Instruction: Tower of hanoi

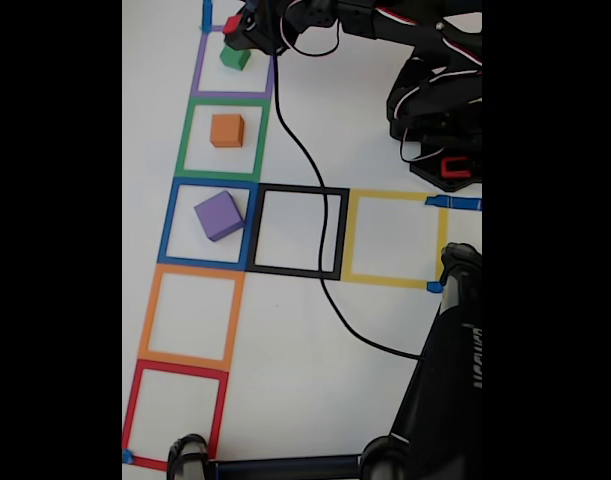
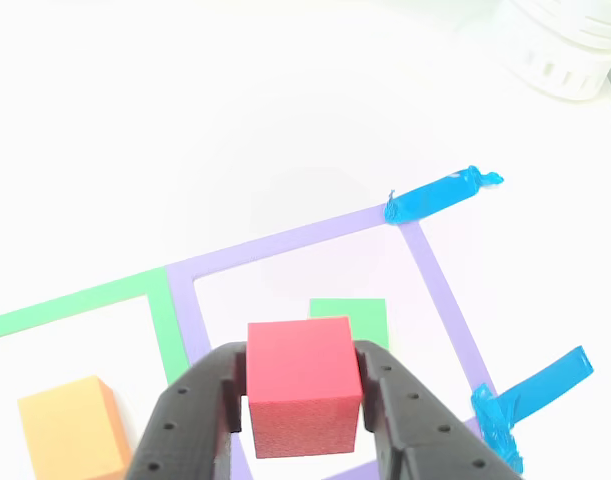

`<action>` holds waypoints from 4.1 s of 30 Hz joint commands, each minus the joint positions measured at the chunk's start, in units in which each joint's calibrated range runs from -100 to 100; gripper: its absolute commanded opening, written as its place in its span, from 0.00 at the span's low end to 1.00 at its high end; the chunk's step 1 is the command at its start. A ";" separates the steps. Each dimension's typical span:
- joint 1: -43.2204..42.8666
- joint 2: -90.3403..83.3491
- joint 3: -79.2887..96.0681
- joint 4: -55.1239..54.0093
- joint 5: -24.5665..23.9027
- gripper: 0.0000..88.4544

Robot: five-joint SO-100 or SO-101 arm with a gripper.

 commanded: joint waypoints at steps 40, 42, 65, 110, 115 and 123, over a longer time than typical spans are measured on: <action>5.14 47.45 4.29 -69.58 0.36 0.00; 5.14 48.82 2.75 -69.74 0.36 0.00; 6.00 54.56 0.38 -73.06 0.36 0.00; 6.19 58.59 -0.34 -75.41 0.36 0.04; 6.48 59.16 -0.25 -75.41 0.36 0.07; 6.48 59.72 -0.53 -75.74 0.36 0.12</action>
